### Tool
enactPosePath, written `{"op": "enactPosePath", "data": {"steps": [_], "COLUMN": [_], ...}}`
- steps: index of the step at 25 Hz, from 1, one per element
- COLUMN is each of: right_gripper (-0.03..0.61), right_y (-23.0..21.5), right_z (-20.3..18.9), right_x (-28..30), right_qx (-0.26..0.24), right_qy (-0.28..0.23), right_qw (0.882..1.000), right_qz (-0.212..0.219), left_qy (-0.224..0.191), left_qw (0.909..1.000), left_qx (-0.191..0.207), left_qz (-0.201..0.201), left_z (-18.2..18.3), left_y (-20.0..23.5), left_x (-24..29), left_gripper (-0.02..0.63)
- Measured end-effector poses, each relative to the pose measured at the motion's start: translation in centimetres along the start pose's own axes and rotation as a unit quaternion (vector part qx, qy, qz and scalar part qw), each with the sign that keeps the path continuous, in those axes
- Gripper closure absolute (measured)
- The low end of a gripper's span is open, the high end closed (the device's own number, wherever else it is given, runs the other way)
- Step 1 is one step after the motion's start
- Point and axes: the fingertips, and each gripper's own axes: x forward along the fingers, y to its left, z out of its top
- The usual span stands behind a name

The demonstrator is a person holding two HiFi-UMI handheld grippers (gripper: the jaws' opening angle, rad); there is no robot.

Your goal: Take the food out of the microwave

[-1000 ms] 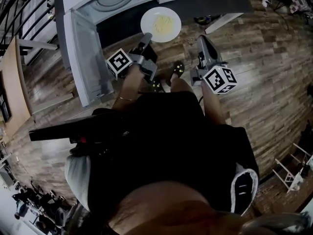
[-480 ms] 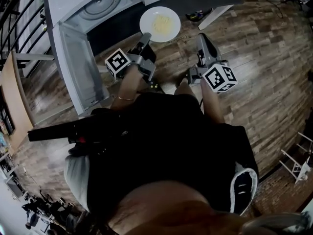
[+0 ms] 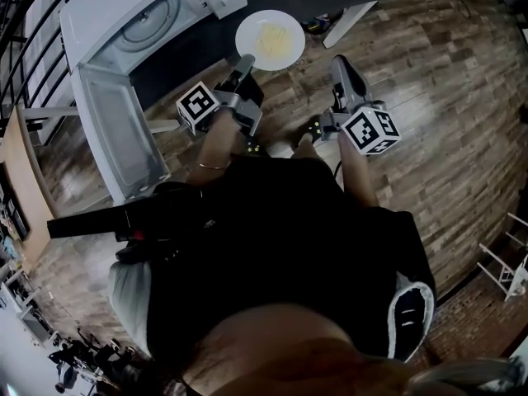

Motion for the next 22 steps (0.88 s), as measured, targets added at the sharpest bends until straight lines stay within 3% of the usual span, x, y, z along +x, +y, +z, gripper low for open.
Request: {"op": "enactPosePath", "data": {"steps": [22], "right_gripper": [0.577], "right_y": [-10.1], "right_z": [6.4], "right_x": [-0.4], "right_qx": [-0.003], "right_qy": [-0.003], "right_qw": [1.0], "right_qz": [-0.001], "left_qy": [0.012], "left_qw": [0.9998], "left_qx": [-0.017], "left_qz": [-0.001], "left_z": [-6.5], "left_y": [-0.7], "left_x": [12.0], "left_gripper": [0.598]}}
